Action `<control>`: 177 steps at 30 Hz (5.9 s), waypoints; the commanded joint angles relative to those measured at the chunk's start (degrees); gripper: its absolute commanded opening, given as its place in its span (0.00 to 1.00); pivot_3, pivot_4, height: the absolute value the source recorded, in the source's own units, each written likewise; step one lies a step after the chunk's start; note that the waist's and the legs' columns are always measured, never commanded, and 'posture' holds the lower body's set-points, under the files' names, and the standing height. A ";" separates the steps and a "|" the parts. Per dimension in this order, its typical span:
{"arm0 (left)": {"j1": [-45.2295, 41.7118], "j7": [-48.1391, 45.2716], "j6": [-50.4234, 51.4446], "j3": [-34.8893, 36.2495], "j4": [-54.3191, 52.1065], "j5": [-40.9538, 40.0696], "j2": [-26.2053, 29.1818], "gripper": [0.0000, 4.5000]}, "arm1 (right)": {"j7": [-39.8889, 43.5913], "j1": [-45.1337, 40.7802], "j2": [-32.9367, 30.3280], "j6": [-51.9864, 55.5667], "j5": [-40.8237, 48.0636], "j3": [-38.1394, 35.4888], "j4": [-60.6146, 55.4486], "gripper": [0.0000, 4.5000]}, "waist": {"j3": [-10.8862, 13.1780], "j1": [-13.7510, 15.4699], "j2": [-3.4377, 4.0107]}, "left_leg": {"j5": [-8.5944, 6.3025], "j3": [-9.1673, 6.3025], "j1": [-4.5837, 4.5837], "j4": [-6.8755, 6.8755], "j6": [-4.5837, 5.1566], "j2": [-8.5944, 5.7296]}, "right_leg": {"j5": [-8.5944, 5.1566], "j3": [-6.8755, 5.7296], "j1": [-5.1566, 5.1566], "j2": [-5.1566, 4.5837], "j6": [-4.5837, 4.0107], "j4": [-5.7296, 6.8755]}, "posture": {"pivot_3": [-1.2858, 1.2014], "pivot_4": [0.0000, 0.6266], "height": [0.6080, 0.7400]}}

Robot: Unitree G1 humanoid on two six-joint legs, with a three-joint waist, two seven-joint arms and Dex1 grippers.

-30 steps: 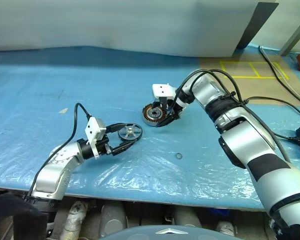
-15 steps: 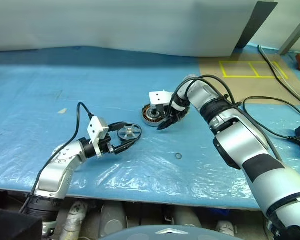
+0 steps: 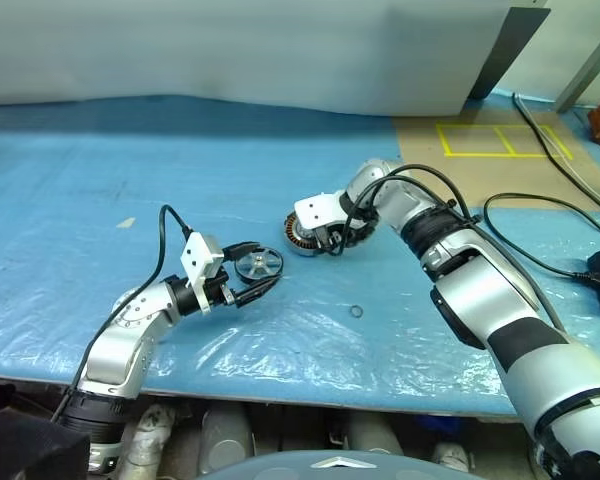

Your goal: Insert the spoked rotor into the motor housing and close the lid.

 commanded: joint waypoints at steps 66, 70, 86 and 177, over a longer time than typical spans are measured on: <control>1.95 -2.50 2.21 -0.78 -5.30 -2.43 1.63 0.89 | -22.72 5.54 -21.70 -53.02 -12.85 9.74 -18.38 0.90 | -0.19 -0.18 -0.43 | -0.09 0.16 0.01 0.01 -0.12 -0.06 | 0.04 0.46 -0.12 0.21 0.09 -0.05 | 0.52 0.24 1.00; 2.58 -3.38 3.48 -0.26 -6.28 -3.53 2.99 0.89 | -7.36 19.48 -29.71 -26.00 11.83 4.20 -35.44 0.90 | -0.15 -0.07 -0.41 | -0.08 0.15 -0.05 -0.01 -0.08 -0.06 | 0.07 0.47 -0.06 0.23 0.13 -0.10 | 0.52 0.24 1.00; -4.72 -6.90 12.86 -1.68 -7.69 -7.73 8.04 0.89 | -9.87 71.32 -41.32 32.65 25.22 -39.94 -100.76 0.90 | 0.07 2.81 -0.13 | -0.10 0.44 0.69 -0.62 -0.14 -0.37 | -0.11 1.18 0.17 0.08 0.68 -0.40 | 0.52 0.24 1.00; -6.98 -5.52 1.13 -2.00 4.25 -1.01 -1.69 0.89 | -14.80 49.29 -37.07 37.69 43.29 -21.95 -79.47 0.90 | -0.03 1.45 -0.07 | 0.13 0.16 0.69 -0.95 -0.31 -0.89 | 0.37 0.97 0.68 -0.16 0.96 -1.39 | 0.52 0.24 1.00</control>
